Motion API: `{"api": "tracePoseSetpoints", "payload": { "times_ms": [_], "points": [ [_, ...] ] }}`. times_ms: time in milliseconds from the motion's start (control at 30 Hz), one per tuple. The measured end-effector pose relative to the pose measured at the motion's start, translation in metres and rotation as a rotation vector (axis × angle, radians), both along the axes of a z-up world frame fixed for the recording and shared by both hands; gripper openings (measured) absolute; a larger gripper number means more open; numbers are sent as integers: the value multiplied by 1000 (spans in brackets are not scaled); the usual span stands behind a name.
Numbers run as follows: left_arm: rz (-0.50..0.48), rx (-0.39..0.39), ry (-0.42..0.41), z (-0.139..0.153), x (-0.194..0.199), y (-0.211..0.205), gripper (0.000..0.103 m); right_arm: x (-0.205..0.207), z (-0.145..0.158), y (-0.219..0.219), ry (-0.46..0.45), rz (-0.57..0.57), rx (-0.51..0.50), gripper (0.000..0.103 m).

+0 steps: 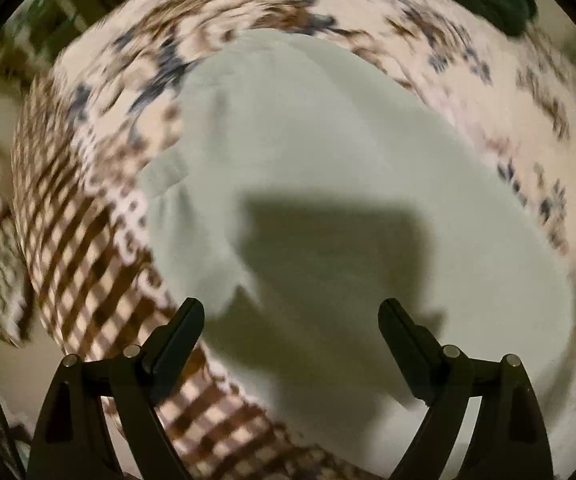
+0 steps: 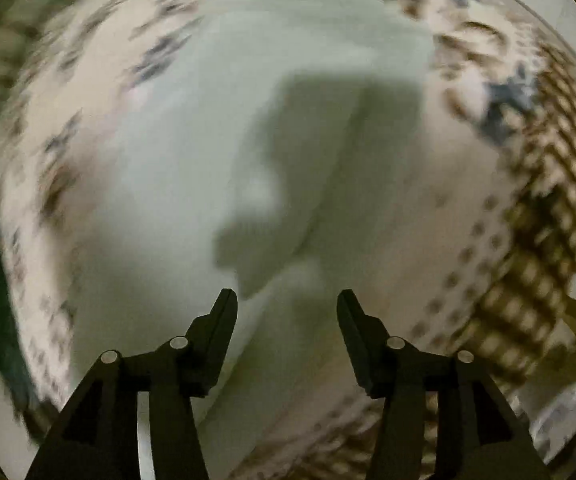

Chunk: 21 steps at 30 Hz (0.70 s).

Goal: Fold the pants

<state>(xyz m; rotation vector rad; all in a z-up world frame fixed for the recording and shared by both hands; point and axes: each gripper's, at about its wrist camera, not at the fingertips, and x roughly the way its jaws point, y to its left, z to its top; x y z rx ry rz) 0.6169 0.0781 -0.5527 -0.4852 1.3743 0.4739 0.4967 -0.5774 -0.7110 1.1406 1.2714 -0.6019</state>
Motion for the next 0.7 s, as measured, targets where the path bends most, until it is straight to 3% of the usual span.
{"api": "tracePoseSetpoints", "payload": {
  "times_ms": [67, 167, 300, 433, 467, 533, 567, 600, 667, 700],
  "points": [
    [65, -72, -2, 1, -5, 20, 89, 18, -11, 47, -69, 100, 155, 55],
    [139, -127, -6, -3, -2, 51, 89, 39, -35, 117, -77, 183, 345, 55],
    [188, -145, -34, -7, 7, 77, 89, 60, -54, 186, -115, 203, 441, 55],
    [208, -156, -33, -23, 23, 102, 89, 69, -70, 223, -140, 140, 456, 55],
    [221, -162, -38, -28, 28, 109, 84, 71, -77, 229, -153, 110, 455, 55],
    [224, -166, -60, -32, 33, 118, 59, 71, -85, 232, -169, 56, 437, 49],
    [220, -160, -69, -32, 36, 121, 33, 69, -89, 233, -170, 29, 429, 39],
    [207, -163, -95, -31, 38, 124, 15, 64, -90, 233, -168, 19, 426, 34],
    [160, -133, -108, -24, 41, 121, 11, 67, -87, 233, -167, 23, 407, 13],
    [136, -116, -113, -20, 43, 119, 10, 69, -82, 236, -174, 42, 394, 12]
  ]
}}
